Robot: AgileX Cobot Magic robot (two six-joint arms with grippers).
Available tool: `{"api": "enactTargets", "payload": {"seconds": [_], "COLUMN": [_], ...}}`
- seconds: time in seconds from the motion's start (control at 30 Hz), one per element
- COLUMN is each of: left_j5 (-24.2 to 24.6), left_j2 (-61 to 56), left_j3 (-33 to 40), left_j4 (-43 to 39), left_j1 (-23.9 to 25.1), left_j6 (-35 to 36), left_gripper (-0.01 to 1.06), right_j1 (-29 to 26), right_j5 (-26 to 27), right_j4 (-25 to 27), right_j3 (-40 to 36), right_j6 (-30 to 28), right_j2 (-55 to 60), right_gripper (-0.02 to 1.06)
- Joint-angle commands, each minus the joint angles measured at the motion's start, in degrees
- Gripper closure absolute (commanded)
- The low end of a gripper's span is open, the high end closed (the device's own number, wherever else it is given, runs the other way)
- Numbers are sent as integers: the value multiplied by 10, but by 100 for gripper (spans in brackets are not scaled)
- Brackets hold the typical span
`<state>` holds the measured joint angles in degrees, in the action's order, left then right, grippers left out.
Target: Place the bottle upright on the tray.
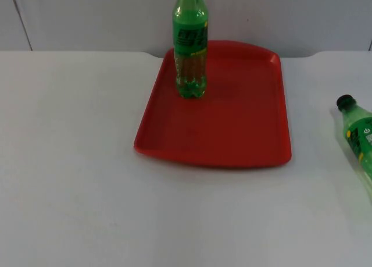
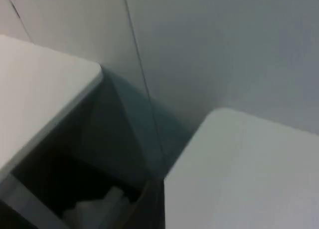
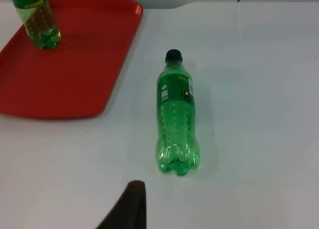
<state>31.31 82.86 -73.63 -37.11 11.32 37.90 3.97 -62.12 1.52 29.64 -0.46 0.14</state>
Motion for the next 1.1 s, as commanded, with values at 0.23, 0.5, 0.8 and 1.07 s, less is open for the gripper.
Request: {"api": "enactTargets", "payload": {"seconds": [0.23, 0.5, 0.8, 1.07], "left_j5": [59, 102, 143, 115], "left_j2": [-26, -75, -103, -170], "left_j3": [2, 2, 21, 122], "left_j4": [162, 172, 183, 211], "left_j1": [-34, -100, -166, -190], "left_j6": [-170, -174, -188, -188], "left_gripper": [15, 15, 15, 15], "right_j1": [-4, -4, -4, -4], "right_j5": [5, 5, 5, 5], "right_j4": [1, 1, 1, 1], "right_j3": [0, 0, 0, 0], "right_j6": [-2, -2, -2, -2], "right_j2": [-1, -1, -1, -1], "right_gripper": [2, 2, 2, 2]}}
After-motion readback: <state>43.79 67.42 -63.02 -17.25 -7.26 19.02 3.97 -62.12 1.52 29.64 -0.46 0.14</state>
